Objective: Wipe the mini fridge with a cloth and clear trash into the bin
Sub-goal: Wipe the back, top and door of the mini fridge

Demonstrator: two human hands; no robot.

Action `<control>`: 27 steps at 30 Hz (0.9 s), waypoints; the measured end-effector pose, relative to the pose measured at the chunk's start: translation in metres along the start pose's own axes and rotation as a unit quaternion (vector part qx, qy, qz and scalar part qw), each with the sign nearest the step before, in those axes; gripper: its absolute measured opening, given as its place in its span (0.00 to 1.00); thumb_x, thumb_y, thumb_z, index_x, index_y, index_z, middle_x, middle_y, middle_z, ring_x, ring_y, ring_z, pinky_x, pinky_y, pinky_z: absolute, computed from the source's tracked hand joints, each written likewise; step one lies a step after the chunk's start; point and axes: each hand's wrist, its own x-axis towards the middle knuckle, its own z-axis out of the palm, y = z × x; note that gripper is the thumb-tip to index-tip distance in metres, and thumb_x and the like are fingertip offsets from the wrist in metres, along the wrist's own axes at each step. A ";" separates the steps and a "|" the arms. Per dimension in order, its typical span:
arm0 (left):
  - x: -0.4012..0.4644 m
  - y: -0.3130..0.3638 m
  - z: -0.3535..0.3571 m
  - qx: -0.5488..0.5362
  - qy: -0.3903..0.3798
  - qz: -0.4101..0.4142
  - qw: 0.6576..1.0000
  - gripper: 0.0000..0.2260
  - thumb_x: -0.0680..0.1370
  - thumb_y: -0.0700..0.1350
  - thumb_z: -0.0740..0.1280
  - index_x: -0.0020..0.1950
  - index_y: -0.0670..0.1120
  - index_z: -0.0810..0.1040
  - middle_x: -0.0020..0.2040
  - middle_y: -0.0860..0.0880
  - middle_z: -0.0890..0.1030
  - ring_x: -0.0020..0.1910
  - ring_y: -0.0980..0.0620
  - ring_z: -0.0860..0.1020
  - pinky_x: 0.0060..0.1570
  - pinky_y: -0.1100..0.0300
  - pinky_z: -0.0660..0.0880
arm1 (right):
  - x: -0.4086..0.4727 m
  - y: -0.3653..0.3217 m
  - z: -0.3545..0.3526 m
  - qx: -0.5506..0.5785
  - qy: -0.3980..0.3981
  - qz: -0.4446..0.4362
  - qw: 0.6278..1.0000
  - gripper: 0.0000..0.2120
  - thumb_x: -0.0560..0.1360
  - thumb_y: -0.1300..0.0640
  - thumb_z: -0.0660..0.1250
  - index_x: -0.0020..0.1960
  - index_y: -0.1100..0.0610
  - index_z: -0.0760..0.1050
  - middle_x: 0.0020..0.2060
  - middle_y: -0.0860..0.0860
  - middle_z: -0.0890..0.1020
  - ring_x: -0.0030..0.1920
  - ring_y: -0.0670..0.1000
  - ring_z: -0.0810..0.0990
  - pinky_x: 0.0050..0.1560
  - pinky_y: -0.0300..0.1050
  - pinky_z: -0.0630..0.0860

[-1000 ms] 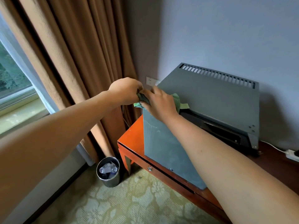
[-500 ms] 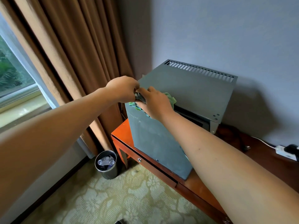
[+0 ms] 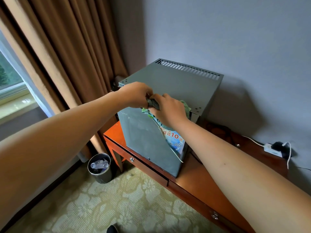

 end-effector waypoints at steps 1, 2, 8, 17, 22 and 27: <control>-0.002 0.003 0.001 -0.007 0.003 0.000 1.000 0.14 0.72 0.51 0.75 0.57 0.53 0.82 0.50 0.53 0.84 0.50 0.47 0.80 0.51 0.48 0.80 | -0.004 0.000 -0.003 0.004 -0.005 0.004 1.000 0.19 0.77 0.39 0.62 0.65 0.43 0.73 0.47 0.53 0.77 0.47 0.61 0.80 0.39 0.47 0.69; -0.005 0.005 0.001 -0.013 0.006 -0.002 1.000 0.14 0.72 0.51 0.75 0.57 0.53 0.82 0.51 0.53 0.84 0.50 0.47 0.80 0.51 0.48 0.80 | -0.007 0.001 -0.005 0.008 -0.010 0.006 1.000 0.19 0.77 0.38 0.61 0.65 0.42 0.72 0.47 0.52 0.77 0.47 0.60 0.80 0.39 0.47 0.69; -0.040 0.004 0.005 -0.039 -0.007 0.005 0.999 0.14 0.71 0.56 0.73 0.54 0.54 0.81 0.49 0.54 0.83 0.49 0.48 0.80 0.49 0.49 0.80 | -0.030 -0.011 -0.019 0.008 -0.047 -0.041 0.998 0.22 0.76 0.40 0.66 0.68 0.41 0.71 0.51 0.52 0.76 0.53 0.59 0.80 0.46 0.50 0.75; -0.091 -0.032 0.046 -0.028 0.036 -0.034 0.998 0.16 0.74 0.45 0.69 0.61 0.56 0.78 0.53 0.55 0.78 0.50 0.51 0.78 0.45 0.52 0.78 | -0.043 -0.044 -0.004 0.156 -0.230 -0.036 0.960 0.33 0.73 0.52 0.75 0.69 0.51 0.59 0.61 0.53 0.75 0.50 0.52 0.75 0.43 0.44 0.71; -0.103 -0.032 0.074 -0.095 0.107 -0.072 0.987 0.18 0.74 0.40 0.67 0.62 0.54 0.77 0.58 0.52 0.76 0.49 0.47 0.79 0.45 0.50 0.78 | -0.040 -0.048 0.005 0.185 -0.217 0.038 0.958 0.31 0.72 0.48 0.76 0.65 0.52 0.61 0.52 0.50 0.75 0.46 0.49 0.75 0.33 0.39 0.66; -0.114 -0.008 0.101 -0.262 0.184 -0.162 0.933 0.13 0.79 0.41 0.66 0.62 0.52 0.74 0.60 0.52 0.71 0.49 0.52 0.79 0.45 0.58 0.78 | -0.038 -0.056 0.011 0.184 -0.169 0.065 0.966 0.27 0.72 0.49 0.76 0.59 0.51 0.60 0.48 0.49 0.76 0.46 0.52 0.78 0.32 0.42 0.68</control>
